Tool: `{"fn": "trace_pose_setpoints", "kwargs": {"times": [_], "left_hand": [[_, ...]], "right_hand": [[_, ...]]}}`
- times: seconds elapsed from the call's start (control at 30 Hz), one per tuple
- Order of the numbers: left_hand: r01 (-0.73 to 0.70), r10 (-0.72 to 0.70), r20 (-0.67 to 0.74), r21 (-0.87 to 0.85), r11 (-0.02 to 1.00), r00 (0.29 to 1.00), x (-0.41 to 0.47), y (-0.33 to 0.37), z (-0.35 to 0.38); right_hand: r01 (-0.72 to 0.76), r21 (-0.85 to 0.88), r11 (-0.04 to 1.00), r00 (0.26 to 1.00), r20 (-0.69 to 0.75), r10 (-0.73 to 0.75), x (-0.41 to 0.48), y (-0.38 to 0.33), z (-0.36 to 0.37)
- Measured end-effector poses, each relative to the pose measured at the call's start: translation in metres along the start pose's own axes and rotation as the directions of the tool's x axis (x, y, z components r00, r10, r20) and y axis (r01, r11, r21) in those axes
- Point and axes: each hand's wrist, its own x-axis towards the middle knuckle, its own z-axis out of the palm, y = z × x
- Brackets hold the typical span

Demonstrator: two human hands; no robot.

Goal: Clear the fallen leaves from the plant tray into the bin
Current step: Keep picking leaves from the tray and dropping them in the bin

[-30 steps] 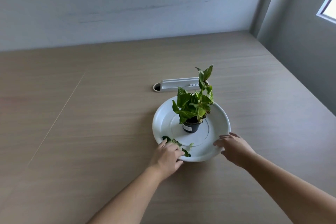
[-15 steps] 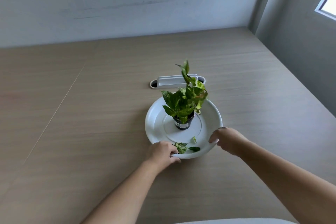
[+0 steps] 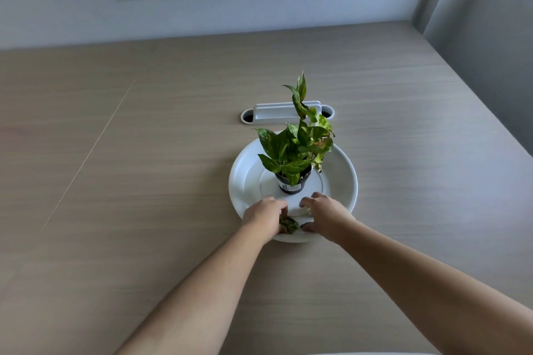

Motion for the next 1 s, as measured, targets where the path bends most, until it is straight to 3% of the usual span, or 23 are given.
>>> {"fn": "trace_pose_setpoints", "kwargs": {"times": [0.17,0.4,0.6,0.8,1.0], "left_hand": [[0.017,-0.018,-0.013,-0.102,0.995,1.000,0.005,-0.002,0.004],[0.037,-0.031,0.028,-0.235,0.971,0.999,0.008,-0.004,0.002],[0.114,-0.123,0.014,-0.502,0.858,0.992,0.005,-0.026,-0.024],[0.146,-0.215,-0.009,-0.704,0.695,0.977,-0.005,-0.051,-0.034],[0.137,-0.241,-0.028,-0.759,0.637,0.970,-0.010,-0.064,-0.032]], "right_hand": [[-0.004,0.028,1.000,0.997,-0.079,0.006,0.006,0.007,0.009],[0.010,0.017,1.000,0.998,-0.061,-0.009,0.010,0.010,0.008],[0.009,0.218,0.976,0.984,-0.176,0.030,0.001,0.008,-0.003],[0.112,0.098,0.989,0.993,-0.045,-0.108,0.005,-0.028,-0.002],[0.239,-0.122,0.963,0.969,0.097,-0.228,0.012,-0.034,0.001]]}}
